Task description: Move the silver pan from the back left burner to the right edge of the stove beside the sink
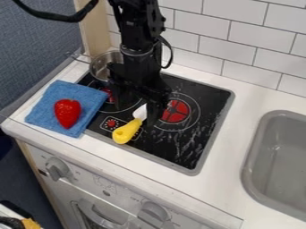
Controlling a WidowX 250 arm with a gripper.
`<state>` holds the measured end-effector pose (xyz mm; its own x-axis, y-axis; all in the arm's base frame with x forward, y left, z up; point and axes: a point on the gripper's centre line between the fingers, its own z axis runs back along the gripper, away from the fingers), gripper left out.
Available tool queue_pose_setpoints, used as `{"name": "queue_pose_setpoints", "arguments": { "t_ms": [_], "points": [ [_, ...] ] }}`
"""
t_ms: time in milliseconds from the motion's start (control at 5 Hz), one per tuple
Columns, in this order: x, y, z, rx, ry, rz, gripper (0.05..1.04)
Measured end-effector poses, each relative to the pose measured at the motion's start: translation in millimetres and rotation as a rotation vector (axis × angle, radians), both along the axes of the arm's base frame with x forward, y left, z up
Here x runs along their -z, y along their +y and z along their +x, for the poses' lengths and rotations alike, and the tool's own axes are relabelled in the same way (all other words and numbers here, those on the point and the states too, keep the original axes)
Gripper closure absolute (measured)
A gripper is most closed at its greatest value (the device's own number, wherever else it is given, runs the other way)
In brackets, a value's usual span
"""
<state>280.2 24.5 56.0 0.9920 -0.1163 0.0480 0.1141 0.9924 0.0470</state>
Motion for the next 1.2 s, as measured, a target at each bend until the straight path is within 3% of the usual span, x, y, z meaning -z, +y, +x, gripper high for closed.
{"name": "queue_pose_setpoints", "arguments": {
  "t_ms": [200,400,800,1200],
  "points": [
    [7.0,0,-1,-0.003,0.024,-0.004,0.083],
    [6.9,21,31,-0.066,-0.001,-0.012,0.083],
    [12.1,55,83,-0.154,-0.004,-0.068,0.083],
    [18.3,77,117,-0.209,-0.024,-0.077,0.118]
  ]
}}
